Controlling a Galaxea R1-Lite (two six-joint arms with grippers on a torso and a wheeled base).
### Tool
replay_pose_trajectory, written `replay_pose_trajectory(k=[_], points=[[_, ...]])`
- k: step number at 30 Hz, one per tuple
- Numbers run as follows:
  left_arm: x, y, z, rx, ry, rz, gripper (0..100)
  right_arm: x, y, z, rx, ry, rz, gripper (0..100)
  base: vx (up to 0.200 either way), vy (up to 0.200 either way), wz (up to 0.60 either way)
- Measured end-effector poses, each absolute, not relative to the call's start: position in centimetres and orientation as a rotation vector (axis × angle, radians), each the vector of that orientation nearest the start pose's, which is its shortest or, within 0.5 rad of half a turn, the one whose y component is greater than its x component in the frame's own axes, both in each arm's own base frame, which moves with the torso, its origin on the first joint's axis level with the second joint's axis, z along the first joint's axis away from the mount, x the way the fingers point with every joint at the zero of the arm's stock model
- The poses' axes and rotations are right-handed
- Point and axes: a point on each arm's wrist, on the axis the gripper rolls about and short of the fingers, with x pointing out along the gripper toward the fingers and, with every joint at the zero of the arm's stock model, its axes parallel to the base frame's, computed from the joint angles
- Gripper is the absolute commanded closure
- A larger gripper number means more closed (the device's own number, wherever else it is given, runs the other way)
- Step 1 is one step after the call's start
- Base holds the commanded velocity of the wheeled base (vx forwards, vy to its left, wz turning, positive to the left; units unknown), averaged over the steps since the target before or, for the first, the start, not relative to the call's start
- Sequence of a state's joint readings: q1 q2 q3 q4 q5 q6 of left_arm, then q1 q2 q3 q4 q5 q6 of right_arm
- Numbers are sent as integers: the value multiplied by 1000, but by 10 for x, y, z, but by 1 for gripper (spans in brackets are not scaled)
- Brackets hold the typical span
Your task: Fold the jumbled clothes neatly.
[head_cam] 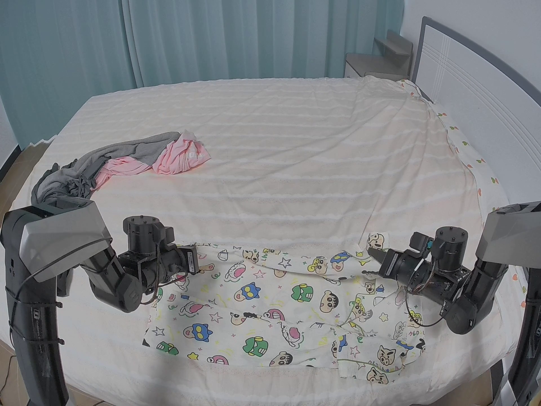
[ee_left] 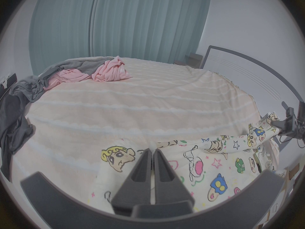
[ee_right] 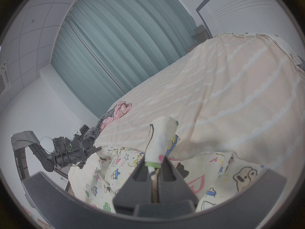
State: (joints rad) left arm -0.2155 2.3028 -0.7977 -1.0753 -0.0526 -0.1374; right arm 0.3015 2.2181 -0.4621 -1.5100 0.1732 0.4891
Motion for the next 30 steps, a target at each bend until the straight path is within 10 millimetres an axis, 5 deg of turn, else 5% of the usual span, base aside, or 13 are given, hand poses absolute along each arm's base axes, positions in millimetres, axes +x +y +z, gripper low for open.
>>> replay_pose_trajectory(k=[14, 30], points=[[303, -75, -5, -90, 475, -262, 100, 265, 83, -2, 369, 542, 387, 100, 0, 0, 0], [265, -66, -27, -82, 627, -267, 100, 238, 77, -15, 338, 670, 372, 100, 0, 0, 0]])
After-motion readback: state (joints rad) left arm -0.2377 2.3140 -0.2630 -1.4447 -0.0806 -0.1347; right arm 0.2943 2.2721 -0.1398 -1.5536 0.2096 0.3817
